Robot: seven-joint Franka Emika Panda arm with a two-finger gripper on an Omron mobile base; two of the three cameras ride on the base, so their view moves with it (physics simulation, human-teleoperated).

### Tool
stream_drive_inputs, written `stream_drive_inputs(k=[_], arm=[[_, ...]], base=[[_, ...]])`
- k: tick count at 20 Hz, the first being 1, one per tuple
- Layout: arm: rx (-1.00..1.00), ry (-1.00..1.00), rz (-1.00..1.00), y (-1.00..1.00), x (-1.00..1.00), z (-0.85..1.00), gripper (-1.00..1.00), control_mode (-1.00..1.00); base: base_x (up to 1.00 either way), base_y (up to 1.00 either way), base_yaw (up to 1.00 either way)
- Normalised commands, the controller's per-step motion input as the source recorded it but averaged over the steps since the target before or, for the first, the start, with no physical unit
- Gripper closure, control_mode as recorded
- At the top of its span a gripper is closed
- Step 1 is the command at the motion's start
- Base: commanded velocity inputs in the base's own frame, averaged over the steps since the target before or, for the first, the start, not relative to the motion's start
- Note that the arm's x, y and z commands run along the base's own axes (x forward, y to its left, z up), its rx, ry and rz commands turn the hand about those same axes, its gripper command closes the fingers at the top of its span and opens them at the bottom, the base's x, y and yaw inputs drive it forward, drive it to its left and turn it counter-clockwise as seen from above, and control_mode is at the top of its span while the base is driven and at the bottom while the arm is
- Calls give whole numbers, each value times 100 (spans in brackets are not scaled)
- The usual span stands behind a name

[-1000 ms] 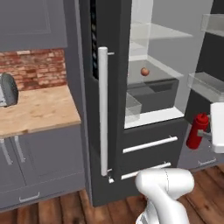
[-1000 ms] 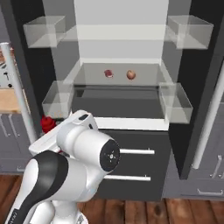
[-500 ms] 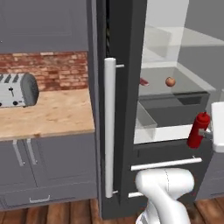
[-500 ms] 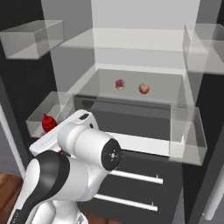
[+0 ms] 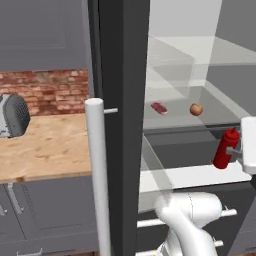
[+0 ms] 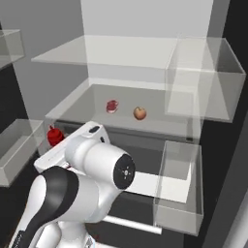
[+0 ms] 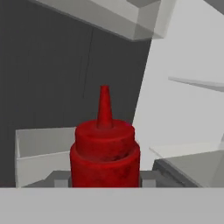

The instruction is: Place the mustard and ketchup from the counter to the top shelf of the fridge. If the existing items in the fridge are on the top shelf, move them to other shelves.

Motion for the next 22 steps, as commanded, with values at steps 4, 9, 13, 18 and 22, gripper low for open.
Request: stream_drive_inputs(k=[4,9,13,18,22], arm=[[0,0,0,0,0,0,100,100],[0,0,0,0,0,0,100,100],[0,0,-1,0,15,100,100,-100],[6,4,-2,-7,2,100,100,-100],[3,3,0,-3,27,100,100,-100]], base=[[49,-37,1],[78,0,1],[0,0,0],[0,0,0],[0,0,0]])
